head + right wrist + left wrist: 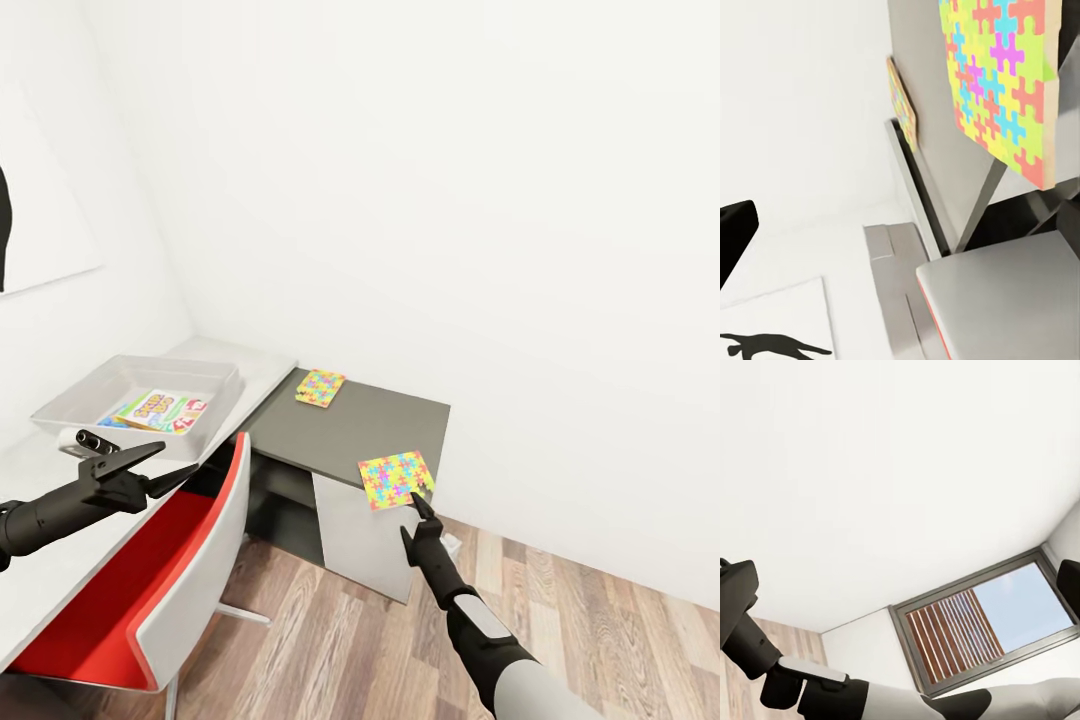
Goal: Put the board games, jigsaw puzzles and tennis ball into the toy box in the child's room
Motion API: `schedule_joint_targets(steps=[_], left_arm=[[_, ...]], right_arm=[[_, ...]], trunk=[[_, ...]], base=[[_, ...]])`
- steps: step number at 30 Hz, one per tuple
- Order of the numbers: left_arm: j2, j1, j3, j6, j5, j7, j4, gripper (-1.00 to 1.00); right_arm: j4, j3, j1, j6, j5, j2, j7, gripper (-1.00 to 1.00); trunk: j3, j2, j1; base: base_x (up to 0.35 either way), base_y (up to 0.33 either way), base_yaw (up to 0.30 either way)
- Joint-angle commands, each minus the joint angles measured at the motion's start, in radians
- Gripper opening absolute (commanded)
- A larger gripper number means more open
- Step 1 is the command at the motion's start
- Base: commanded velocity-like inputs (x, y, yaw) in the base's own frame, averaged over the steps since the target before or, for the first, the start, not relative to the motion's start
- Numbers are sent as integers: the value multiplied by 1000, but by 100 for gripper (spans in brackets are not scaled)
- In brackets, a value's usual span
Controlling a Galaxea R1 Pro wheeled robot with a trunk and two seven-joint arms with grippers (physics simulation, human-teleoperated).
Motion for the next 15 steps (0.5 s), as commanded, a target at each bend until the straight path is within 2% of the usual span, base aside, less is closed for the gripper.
schedule_joint_targets(steps=[1, 11, 15], left_arm=[[1, -1, 0, 3, -2, -4, 0, 100], [2, -1, 0, 3, -2, -4, 0, 100], [3, -1, 0, 3, -2, -4, 0, 100]], right_arm=[[0, -3, -1, 10, -6, 1, 2, 100], [0, 52, -1, 9, -7, 0, 2, 100], [0, 57, -1, 9, -7, 0, 2, 100]], trunk=[[-5, -9, 4], [-36, -79, 43], [-48, -107, 58]], base=[[0, 0, 0], [0, 0, 0], [0, 0, 0]])
